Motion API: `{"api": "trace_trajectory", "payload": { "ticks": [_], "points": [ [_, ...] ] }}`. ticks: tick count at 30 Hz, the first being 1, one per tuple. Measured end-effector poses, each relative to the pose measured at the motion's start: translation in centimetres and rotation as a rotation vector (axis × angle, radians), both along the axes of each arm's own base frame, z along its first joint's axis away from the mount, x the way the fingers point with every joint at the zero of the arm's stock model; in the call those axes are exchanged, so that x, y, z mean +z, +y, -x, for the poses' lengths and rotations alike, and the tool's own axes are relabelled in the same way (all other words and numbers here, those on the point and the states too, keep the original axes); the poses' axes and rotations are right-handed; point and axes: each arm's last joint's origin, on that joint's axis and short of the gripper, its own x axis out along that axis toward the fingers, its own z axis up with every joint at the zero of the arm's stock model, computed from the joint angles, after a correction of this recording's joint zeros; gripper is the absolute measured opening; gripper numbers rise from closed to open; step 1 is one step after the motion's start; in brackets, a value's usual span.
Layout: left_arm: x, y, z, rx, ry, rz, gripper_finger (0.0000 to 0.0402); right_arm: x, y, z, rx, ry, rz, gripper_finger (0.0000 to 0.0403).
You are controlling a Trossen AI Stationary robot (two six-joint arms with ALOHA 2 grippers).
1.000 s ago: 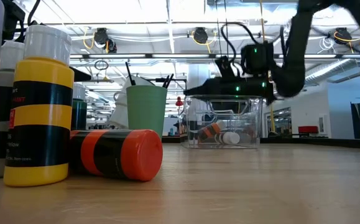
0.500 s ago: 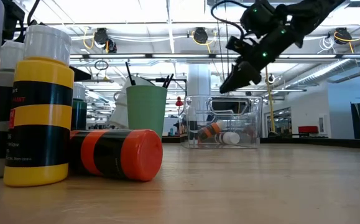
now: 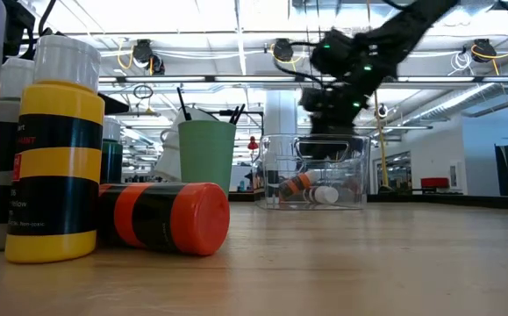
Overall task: Pick & Place Paint Supplies
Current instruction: Adjust the small black paint bottle in the transparent bin
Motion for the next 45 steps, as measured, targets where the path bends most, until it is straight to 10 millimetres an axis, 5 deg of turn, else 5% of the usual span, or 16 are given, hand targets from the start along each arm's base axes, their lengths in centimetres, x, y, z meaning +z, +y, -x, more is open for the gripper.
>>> {"api": "trace_trajectory", "payload": {
  "ticks": [8,18,28,45],
  "points": [
    [0.0,0.0,0.0,0.001,0.003,0.001,0.0021,0.8,-1.9,-2.3,0.018,0.182,-0.052,0.0169],
    [0.0,0.0,0.0,0.000,0.001,0.001,0.0021,0.5,-4.5,-1.7,-0.031,0.249,-0.077,0.0169],
    [0.0,0.0,0.0,0.000,0.001,0.001,0.0021,-1.7,-5.6,-2.3,-0.073,0.294,-0.060,0.0169],
    [0.0,0.0,0.0,0.000,0.001,0.003,0.0021,-2.1,-5.8,-2.3,-0.060,0.267,-0.096,0.0169]
  ]
}}
